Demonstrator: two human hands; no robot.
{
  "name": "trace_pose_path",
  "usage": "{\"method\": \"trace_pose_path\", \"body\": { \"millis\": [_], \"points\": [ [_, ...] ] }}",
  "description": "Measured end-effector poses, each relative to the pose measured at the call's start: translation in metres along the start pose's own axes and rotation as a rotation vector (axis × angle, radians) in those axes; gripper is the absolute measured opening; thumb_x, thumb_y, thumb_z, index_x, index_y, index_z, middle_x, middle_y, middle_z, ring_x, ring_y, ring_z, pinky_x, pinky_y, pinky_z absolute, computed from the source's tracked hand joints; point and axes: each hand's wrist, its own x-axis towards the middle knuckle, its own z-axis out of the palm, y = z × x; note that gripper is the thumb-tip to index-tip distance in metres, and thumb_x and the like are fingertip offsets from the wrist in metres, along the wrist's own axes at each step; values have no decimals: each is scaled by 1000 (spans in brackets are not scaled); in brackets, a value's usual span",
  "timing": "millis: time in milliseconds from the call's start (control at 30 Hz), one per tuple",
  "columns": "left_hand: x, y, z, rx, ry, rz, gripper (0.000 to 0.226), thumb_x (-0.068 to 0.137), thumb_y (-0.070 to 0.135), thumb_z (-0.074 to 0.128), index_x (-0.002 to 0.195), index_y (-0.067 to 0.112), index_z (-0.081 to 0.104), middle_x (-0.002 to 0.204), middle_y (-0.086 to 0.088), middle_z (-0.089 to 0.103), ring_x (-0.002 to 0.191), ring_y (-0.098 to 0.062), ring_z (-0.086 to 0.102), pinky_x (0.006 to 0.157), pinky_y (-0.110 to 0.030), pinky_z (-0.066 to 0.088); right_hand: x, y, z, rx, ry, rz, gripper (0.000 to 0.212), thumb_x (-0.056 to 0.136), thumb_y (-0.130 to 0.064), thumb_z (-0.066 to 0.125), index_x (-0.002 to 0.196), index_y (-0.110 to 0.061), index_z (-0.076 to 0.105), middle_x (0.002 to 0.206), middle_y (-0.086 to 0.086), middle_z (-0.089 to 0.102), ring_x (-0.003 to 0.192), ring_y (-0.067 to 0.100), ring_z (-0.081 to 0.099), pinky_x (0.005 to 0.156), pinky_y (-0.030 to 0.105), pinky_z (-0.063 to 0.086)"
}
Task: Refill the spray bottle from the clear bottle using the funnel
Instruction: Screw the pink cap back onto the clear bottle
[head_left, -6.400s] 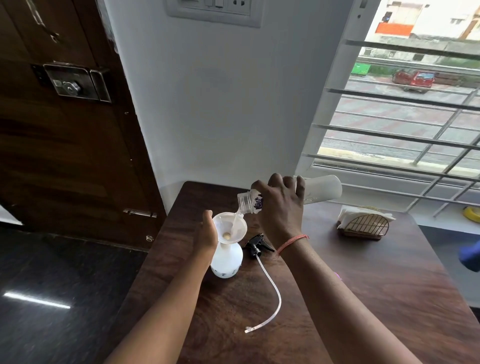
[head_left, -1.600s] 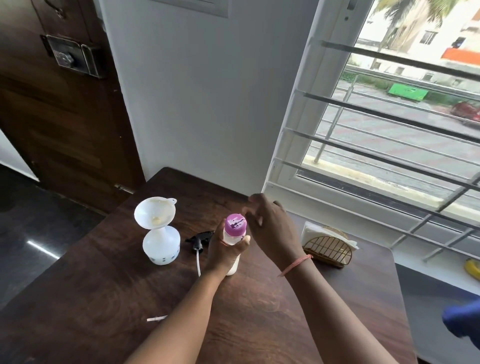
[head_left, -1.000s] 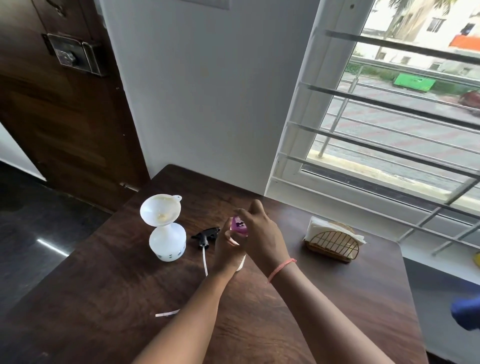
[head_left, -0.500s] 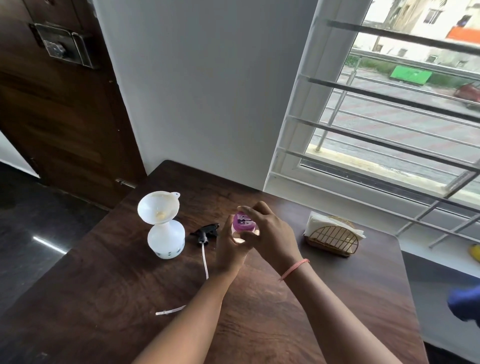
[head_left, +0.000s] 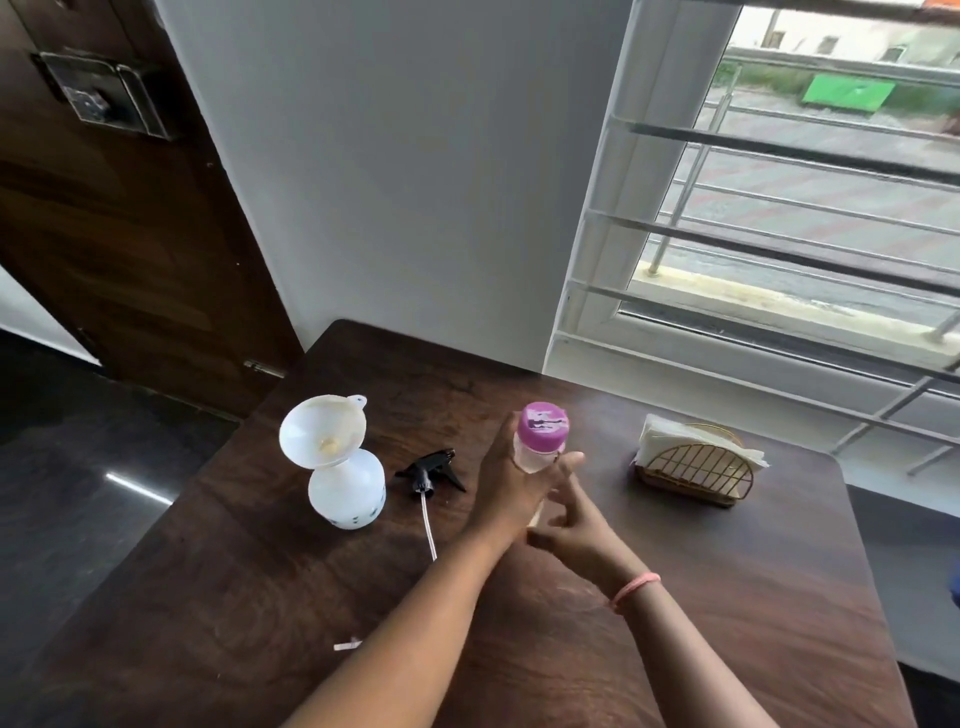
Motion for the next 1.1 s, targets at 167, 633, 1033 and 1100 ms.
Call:
{"method": "trace_pose_path", "body": {
  "millis": [167,633,1033,1100],
  "points": [
    [30,14,9,7,-190,39,76,61,42,85,124,37,42,127,6,54,115,-4,55,95,-23,46,38,-8,-6,-21,409,-63,44,69,-27,69,112,-27,61,103,-12,69,97,3,64,77,8,46],
    [62,-30,-25,429,-185,-160,44,82,37,65,122,28,47,135,1,42,125,-17,41,92,-25,33,119,31,-39,-182,702,199,55,69,-20,80,117,-15,53,110,11,66,98,28,63,81,30,46],
    [64,-11,-39,365,-204,-21,37,83,36,65,117,27,53,128,9,43,117,-5,43,90,-19,32,111,51,-24,-50,647,296,65,65,-12,81,120,-21,47,110,3,65,100,19,63,92,38,52],
    [67,7,-49,336,-185,54,35,82,35,66,114,26,55,126,9,45,116,-5,45,91,-20,35,106,52,-18,-22,682,320,87,64,-6,84,137,-15,36,125,8,58,114,21,56,102,40,45]
  ]
}}
